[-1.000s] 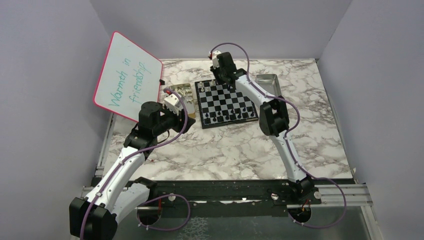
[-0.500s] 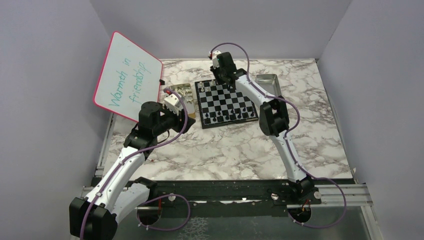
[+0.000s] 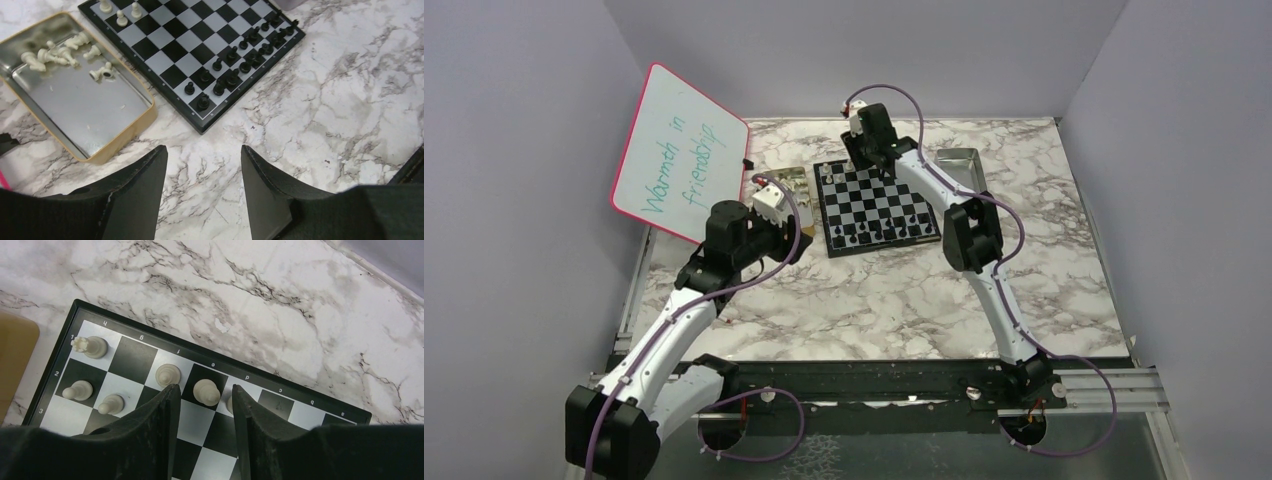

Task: Set up the chess pieces on the board
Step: Place the chess piece on the chessboard, then pick up the chess piece from the storage box.

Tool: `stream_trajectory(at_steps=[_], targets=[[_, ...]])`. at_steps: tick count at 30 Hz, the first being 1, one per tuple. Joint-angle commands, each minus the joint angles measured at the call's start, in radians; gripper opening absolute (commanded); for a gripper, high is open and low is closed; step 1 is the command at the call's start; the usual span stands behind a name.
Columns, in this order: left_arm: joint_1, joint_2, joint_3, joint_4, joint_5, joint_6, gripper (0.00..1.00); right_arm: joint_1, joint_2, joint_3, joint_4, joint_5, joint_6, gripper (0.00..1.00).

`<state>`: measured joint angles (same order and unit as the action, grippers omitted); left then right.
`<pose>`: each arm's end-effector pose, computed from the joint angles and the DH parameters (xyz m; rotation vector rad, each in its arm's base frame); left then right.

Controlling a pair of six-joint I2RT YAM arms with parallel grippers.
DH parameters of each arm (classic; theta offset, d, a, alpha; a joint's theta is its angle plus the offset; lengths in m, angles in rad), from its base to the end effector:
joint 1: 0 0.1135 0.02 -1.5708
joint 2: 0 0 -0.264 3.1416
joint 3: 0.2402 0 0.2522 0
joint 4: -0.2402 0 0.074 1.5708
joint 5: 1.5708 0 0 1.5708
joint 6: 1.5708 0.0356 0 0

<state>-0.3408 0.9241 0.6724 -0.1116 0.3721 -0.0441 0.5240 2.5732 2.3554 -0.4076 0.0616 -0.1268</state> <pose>0.1967 -0.0835 0.2832 0.5361 1.8823 -0.6146 0.5062 0.2900 0.1971 -0.6701 2.0945 0.1554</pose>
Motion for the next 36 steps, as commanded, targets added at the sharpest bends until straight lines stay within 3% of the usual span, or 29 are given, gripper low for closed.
stream_trajectory(at_steps=[1,7,12,21,26,36], targets=[[-0.003,0.058,0.064,-0.056,-0.103,-0.051,0.58,0.005,-0.126,-0.039,0.043,0.021,0.012,0.49],[0.002,0.177,0.183,-0.155,-0.173,-0.080,0.59,0.005,-0.300,-0.204,0.038,0.027,0.047,0.54],[0.009,0.262,0.252,-0.136,-0.210,-0.130,0.59,0.005,-0.494,-0.448,0.102,-0.002,0.091,0.73],[0.044,0.504,0.435,-0.144,-0.305,-0.110,0.45,0.005,-0.822,-0.810,0.122,-0.046,0.124,0.78],[0.063,0.650,0.524,-0.148,-0.314,-0.042,0.44,0.005,-0.965,-0.972,0.172,-0.122,0.188,0.82],[0.099,0.888,0.692,-0.187,-0.237,0.072,0.34,0.005,-1.086,-1.082,0.230,-0.152,0.194,0.82]])
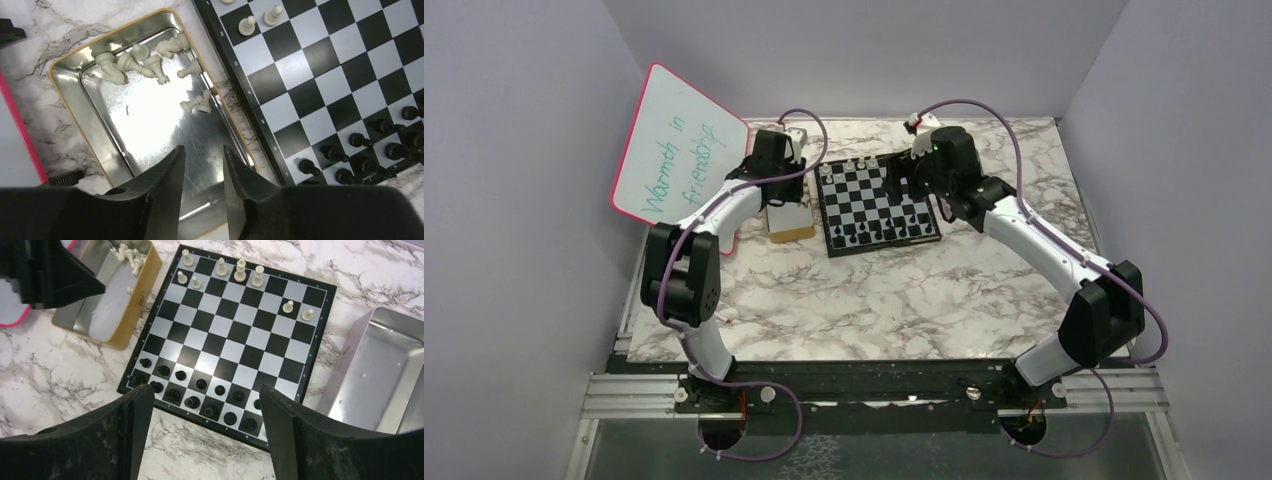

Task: Set up the chess pieces on the board
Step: Pick up the chess piece from the storage box.

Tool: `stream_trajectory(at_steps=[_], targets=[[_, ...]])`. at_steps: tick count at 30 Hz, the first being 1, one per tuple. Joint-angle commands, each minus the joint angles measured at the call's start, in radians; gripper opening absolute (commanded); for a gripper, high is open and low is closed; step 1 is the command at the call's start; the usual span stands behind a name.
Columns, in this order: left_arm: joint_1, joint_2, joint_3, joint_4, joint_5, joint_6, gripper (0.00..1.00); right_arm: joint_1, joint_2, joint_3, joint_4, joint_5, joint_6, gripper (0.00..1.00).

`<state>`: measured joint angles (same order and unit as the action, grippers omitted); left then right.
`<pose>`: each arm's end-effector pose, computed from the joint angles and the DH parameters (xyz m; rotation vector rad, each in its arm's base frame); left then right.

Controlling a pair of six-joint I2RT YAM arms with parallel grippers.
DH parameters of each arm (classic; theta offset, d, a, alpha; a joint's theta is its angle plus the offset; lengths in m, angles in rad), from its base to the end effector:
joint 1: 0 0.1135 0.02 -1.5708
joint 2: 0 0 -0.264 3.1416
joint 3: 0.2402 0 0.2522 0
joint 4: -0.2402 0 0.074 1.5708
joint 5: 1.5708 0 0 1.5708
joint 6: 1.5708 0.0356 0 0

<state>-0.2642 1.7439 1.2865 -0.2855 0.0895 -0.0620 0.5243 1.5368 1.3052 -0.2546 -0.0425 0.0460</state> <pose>0.3779 -0.1055 0.2452 0.2802 2.3083 -0.2686 0.3110 0.1816 0.3283 -0.5186 2.0145 0.3950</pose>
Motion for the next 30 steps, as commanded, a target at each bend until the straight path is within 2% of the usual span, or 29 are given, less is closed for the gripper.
stream_trajectory(at_steps=[1,5,12,18,22,30], targets=[[0.032,0.087,0.092,-0.013,0.053,0.098,0.33,0.005,-0.054,-0.041,0.085,-0.054,0.025,0.82],[0.074,0.146,0.126,-0.012,0.146,0.179,0.30,0.005,-0.056,-0.057,0.092,-0.054,0.024,0.82],[0.094,0.179,0.109,-0.012,0.394,0.448,0.32,0.004,-0.053,-0.060,0.085,-0.051,0.028,0.82],[0.106,0.227,0.139,-0.014,0.425,0.582,0.37,0.004,-0.060,-0.053,0.064,-0.044,0.021,0.82],[0.127,0.241,0.121,-0.030,0.516,0.756,0.38,0.005,-0.079,-0.056,0.053,-0.025,0.014,0.82],[0.174,0.275,0.159,-0.037,0.587,0.827,0.37,0.005,-0.126,-0.073,0.064,-0.014,0.013,0.82]])
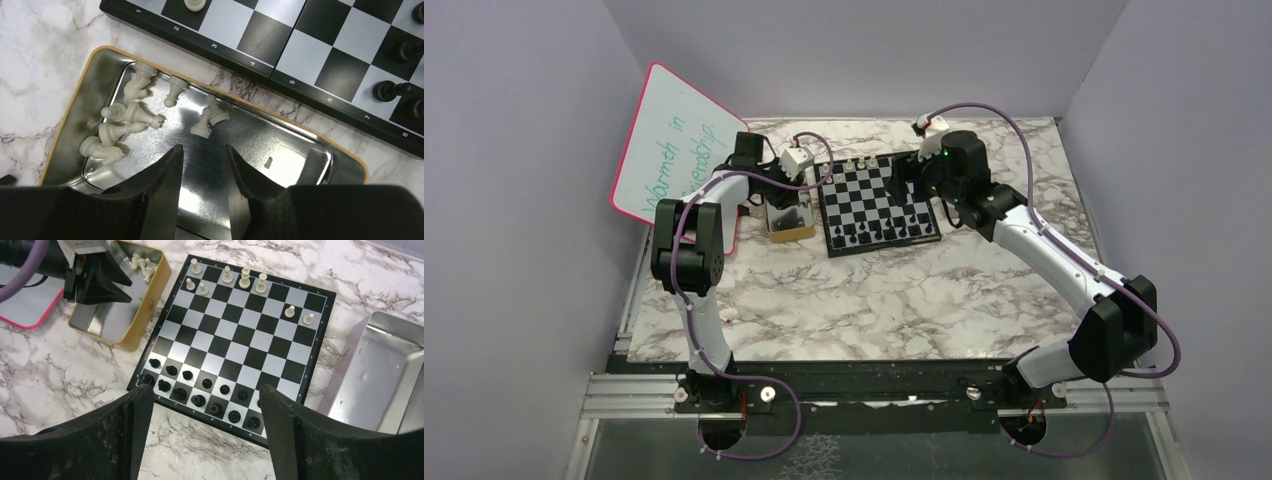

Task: Set up the chess pieces on the board
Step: Pick up the chess piece from the storage box.

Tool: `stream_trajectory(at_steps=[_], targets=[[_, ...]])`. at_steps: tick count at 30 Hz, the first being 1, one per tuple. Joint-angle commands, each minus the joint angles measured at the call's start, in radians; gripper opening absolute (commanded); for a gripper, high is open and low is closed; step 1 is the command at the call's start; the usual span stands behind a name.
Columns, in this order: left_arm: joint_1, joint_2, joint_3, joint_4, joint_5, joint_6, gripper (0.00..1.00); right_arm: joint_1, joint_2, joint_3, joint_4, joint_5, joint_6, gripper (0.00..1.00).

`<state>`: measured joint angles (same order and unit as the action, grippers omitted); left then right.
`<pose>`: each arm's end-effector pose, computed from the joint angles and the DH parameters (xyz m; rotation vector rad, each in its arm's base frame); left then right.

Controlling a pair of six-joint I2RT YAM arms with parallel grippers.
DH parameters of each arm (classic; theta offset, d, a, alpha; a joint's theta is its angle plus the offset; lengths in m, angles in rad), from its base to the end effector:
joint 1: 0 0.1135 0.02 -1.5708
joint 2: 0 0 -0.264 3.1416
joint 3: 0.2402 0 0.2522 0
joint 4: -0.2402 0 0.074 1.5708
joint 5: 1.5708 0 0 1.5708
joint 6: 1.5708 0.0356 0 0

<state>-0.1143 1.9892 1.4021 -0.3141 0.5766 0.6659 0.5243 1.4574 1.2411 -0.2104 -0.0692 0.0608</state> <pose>0.4239 -0.0682 0.1876 1.1019 2.0514 -0.4415 0.2948 0.1733 0.3365 -0.5087 1.9592 0.4428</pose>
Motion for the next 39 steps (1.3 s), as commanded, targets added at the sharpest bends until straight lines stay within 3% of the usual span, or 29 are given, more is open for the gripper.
stream_trajectory(at_steps=[1,8,28,39], targets=[[0.028,0.035,0.045,-0.013,0.110,0.116,0.37,0.004,-0.049,-0.007,0.016,0.010,-0.002,0.82],[0.036,0.090,0.098,-0.080,0.105,0.217,0.39,0.005,-0.077,-0.014,0.007,0.023,-0.006,0.82],[0.026,0.175,0.148,-0.085,0.159,0.327,0.45,0.005,-0.092,-0.023,0.009,0.039,-0.021,0.82],[0.009,0.191,0.129,-0.101,0.159,0.385,0.42,0.004,-0.095,-0.037,0.012,0.045,-0.025,0.82]])
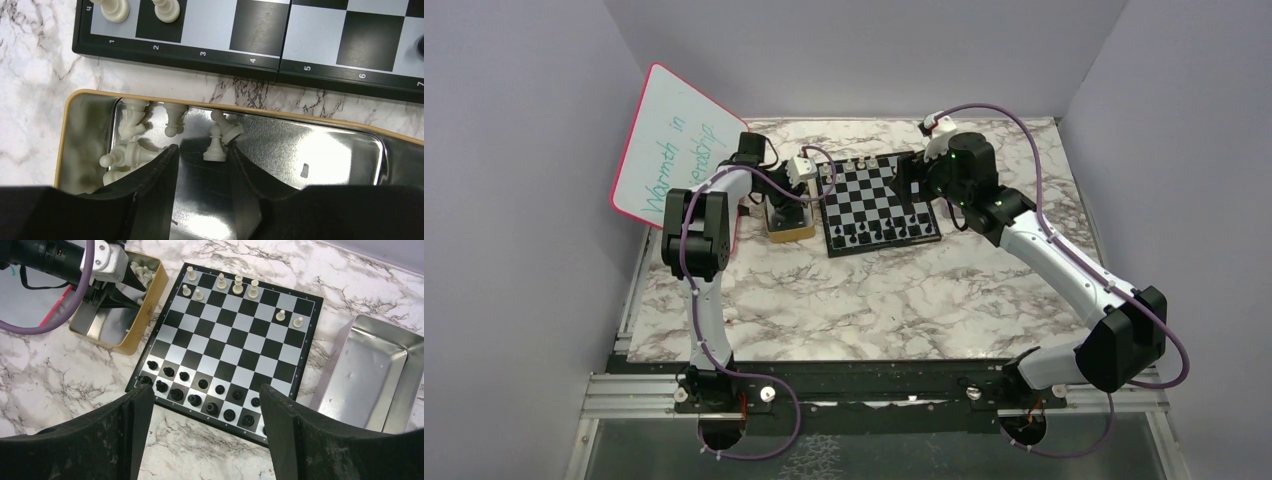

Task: Set up the chess pieces on the board
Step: Pick up the chess piece from the storage box.

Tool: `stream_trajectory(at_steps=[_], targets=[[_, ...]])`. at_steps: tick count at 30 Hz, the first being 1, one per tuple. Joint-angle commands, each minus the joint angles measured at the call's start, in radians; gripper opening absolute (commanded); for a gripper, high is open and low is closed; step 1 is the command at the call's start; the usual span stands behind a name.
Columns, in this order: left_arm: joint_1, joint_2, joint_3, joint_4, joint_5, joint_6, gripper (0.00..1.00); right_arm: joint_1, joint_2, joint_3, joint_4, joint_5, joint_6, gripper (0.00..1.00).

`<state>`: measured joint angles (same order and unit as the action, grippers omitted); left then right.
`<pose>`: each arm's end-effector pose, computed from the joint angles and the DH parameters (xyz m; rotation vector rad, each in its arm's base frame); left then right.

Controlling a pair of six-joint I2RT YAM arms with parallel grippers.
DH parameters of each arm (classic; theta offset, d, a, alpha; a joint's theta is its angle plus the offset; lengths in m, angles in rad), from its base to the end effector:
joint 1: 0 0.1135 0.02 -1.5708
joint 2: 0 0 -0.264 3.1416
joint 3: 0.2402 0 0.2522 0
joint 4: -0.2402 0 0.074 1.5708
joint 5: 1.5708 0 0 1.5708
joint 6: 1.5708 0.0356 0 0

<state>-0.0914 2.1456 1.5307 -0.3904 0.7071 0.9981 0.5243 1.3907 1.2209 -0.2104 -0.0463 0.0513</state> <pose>0.4484 -0.0643 0.1574 1.4025 1.8389 -0.4703 0.2814 0.1646 0.3503 -0.4927 1.9121 0.4234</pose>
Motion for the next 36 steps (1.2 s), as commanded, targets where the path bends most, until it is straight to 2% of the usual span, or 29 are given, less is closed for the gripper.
stream_trajectory(at_steps=[1,7,14,27,36], targets=[[-0.015,0.033,0.001,-0.027,0.026,0.053,0.40,0.005,-0.027,-0.016,0.012,0.022,-0.016,0.82],[-0.015,0.014,-0.011,-0.045,0.000,0.051,0.22,0.005,-0.027,-0.015,0.018,0.013,-0.013,0.82],[-0.016,-0.045,-0.049,-0.052,-0.029,0.037,0.13,0.006,-0.025,-0.015,0.018,0.007,0.000,0.82],[-0.011,-0.173,-0.111,-0.042,-0.029,-0.084,0.10,0.005,-0.014,-0.029,0.012,-0.081,0.152,0.82],[-0.012,-0.295,-0.123,-0.010,-0.024,-0.271,0.12,0.005,-0.015,-0.030,0.050,-0.183,0.233,0.82]])
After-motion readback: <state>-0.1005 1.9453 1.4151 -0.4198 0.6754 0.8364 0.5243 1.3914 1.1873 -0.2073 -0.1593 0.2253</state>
